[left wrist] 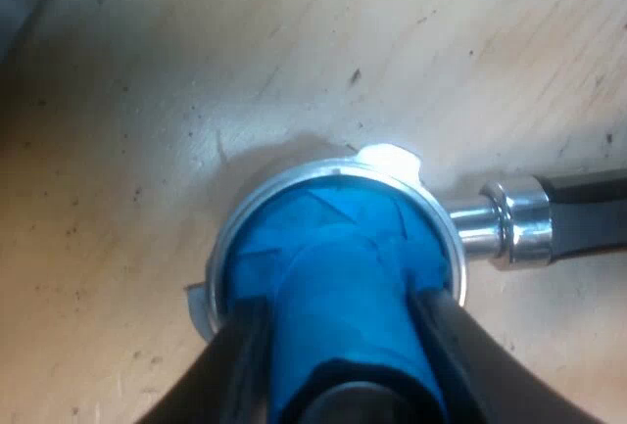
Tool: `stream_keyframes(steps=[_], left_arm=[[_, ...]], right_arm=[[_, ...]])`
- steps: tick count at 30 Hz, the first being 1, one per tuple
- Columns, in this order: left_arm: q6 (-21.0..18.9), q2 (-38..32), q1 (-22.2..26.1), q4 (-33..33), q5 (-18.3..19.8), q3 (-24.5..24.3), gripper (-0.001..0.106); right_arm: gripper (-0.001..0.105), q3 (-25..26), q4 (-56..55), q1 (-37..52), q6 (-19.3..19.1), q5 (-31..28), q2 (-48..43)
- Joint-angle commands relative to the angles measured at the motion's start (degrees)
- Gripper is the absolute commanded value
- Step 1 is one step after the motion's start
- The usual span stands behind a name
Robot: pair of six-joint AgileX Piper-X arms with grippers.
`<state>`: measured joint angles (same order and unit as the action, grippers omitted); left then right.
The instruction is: Grind coffee beans and then tamp
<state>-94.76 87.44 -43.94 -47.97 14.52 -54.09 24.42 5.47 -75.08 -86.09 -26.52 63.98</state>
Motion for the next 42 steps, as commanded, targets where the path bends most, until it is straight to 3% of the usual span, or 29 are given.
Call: stream_keyframes(steps=[1, 11, 15, 20, 28, 31, 36, 42], left_arm=[[0.4, -2.5, -0.2, -1.1, -2.3, -0.2, 0.000], [-0.3, -15.5, 0.9, -4.4, -2.5, -0.4, 0.000], [-0.4, -18.5, 4.6, -8.0, -2.8, -0.4, 0.000], [-0.2, -20.6, 9.9, -10.7, -2.8, -0.4, 0.000], [-0.1, -22.9, 14.1, -12.4, -2.8, 1.5, 0.000], [-0.1, -26.8, 19.3, -11.0, -2.8, 7.3, 0.000], [-0.1, -27.2, 24.7, -9.0, -2.8, 11.5, 0.000], [-0.1, -27.2, 25.8, -5.4, -2.8, 15.0, 0.000]], right_arm=[[0.102, 0.1, 0.3, 0.2, -0.3, -0.2, -0.4], [0.102, 1.3, 0.3, 0.2, -0.9, 2.5, -0.4], [0.102, 4.1, -0.6, 0.2, -3.8, 4.9, -0.4], [0.102, 7.2, -1.9, 0.2, -4.2, 5.0, -0.4], [0.102, 8.5, -1.8, 2.8, -4.2, 12.8, -0.4], [0.102, 8.5, -1.4, 4.0, -4.9, 14.6, -0.4], [0.102, 8.5, -1.2, 5.3, -7.4, 17.9, 0.8], [0.102, 8.5, 3.2, 5.5, -8.0, 21.7, 4.8]])
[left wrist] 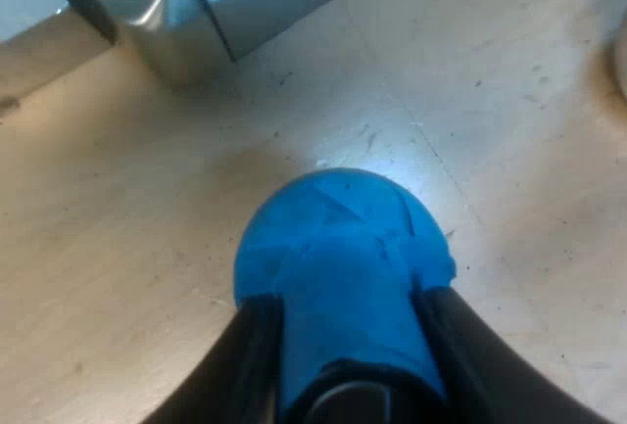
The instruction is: Grind coffee beans and then tamp
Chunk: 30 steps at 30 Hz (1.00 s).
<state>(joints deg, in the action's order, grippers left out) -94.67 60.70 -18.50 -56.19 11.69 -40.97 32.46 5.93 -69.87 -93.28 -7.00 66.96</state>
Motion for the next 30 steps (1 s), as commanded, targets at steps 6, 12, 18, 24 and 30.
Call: stream_keyframes(steps=[6, 12, 18, 24, 30], left_arm=[[-0.3, -0.1, 0.4, 6.1, -0.9, 5.3, 0.000], [-0.6, 5.6, 0.4, 7.6, -2.4, 5.5, 0.000], [-1.4, 11.0, 0.4, 8.4, -5.1, 5.5, 0.000], [-1.4, 12.1, 0.4, 8.4, -6.9, 5.5, 0.001], [-1.4, 12.1, 0.4, 8.3, -6.9, 5.5, 0.050]], right_arm=[[0.102, 0.5, 8.5, 0.3, -0.9, 2.4, 6.5], [0.102, 0.6, 9.4, 0.3, -0.5, 3.5, 8.9], [0.102, 0.6, 9.7, 0.3, -0.5, 3.5, 8.9], [0.102, 0.6, 9.7, 0.3, -0.5, 4.8, 8.9], [0.102, 0.6, 9.7, 0.3, -0.5, 4.9, 8.9]])
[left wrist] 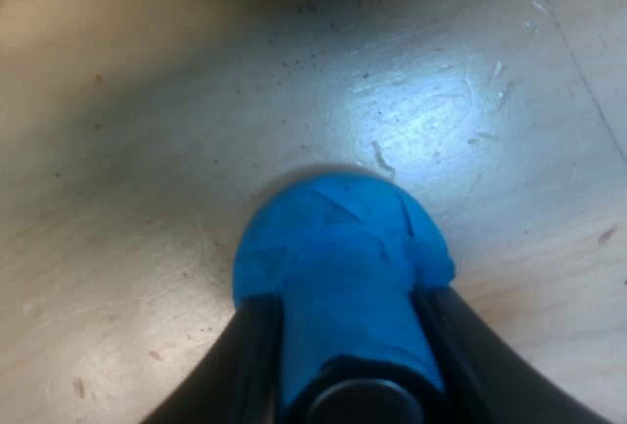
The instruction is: Grind coffee beans and then tamp
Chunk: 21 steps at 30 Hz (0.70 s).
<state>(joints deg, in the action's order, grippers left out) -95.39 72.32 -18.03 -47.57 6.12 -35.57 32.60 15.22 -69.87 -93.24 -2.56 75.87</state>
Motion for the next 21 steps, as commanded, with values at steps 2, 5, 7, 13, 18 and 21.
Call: stream_keyframes(steps=[2, 5, 7, 13, 18, 21], left_arm=[[-0.7, 0.4, -0.1, -0.5, -1.3, 0.1, 0.070], [-0.7, 0.4, -0.1, -2.0, -1.2, -0.7, 0.096], [-0.5, 0.1, -0.1, -3.7, -1.2, -1.9, 0.104], [-0.3, -5.5, -0.1, -6.6, -1.2, -5.5, 0.105], [-1.1, -14.5, -0.1, -8.3, -1.7, -8.2, 0.105], [-2.7, -18.4, -0.1, -8.5, -1.7, -9.7, 0.105]], right_arm=[[0.102, 0.4, 0.4, 0.3, -0.5, 0.4, 0.0], [0.102, 0.7, 0.4, 0.3, -0.5, 0.3, -0.4], [0.102, 0.8, -0.1, 0.3, -0.5, 0.3, -1.5], [0.102, 2.5, -8.5, 0.6, -0.9, -1.8, -6.9], [0.102, 7.0, -22.2, 1.0, -1.3, -2.3, -12.2], [0.102, 9.6, -27.6, 2.1, -1.3, -2.3, -14.6]])
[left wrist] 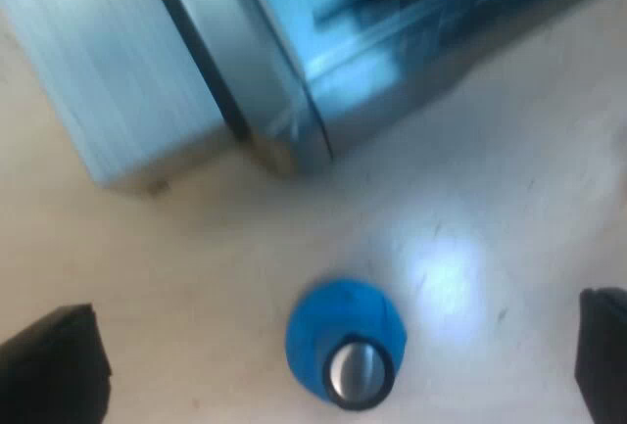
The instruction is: Grind coffee beans and then tamp
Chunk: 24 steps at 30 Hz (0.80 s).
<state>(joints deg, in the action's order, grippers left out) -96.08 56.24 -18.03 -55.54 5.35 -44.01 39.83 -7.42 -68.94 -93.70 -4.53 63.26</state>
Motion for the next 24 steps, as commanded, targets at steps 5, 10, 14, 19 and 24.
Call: stream_keyframes(steps=[5, 10, 14, 19, 24], left_arm=[[-2.7, -9.9, -0.1, -3.2, -1.0, -6.4, 0.105], [-3.3, -10.9, 1.6, -6.5, -4.7, -12.1, 0.105], [-4.1, -10.9, 6.0, -7.4, -4.2, -15.1, 0.105], [-3.5, -10.9, 11.6, -8.3, -3.9, -16.6, 0.105], [-2.6, -10.9, 13.3, -8.9, -3.8, -16.5, 0.105]], right_arm=[[0.102, 8.9, -15.2, 6.3, -1.8, -0.4, -5.9], [0.102, 14.3, -23.1, 13.1, -2.8, -0.4, -8.6], [0.102, 16.2, -26.4, 18.5, -2.8, -0.4, -10.8], [0.102, 16.3, -31.7, 26.8, -2.6, -0.4, -15.1], [0.102, 16.3, -39.9, 36.5, -2.9, -0.4, -18.2]])
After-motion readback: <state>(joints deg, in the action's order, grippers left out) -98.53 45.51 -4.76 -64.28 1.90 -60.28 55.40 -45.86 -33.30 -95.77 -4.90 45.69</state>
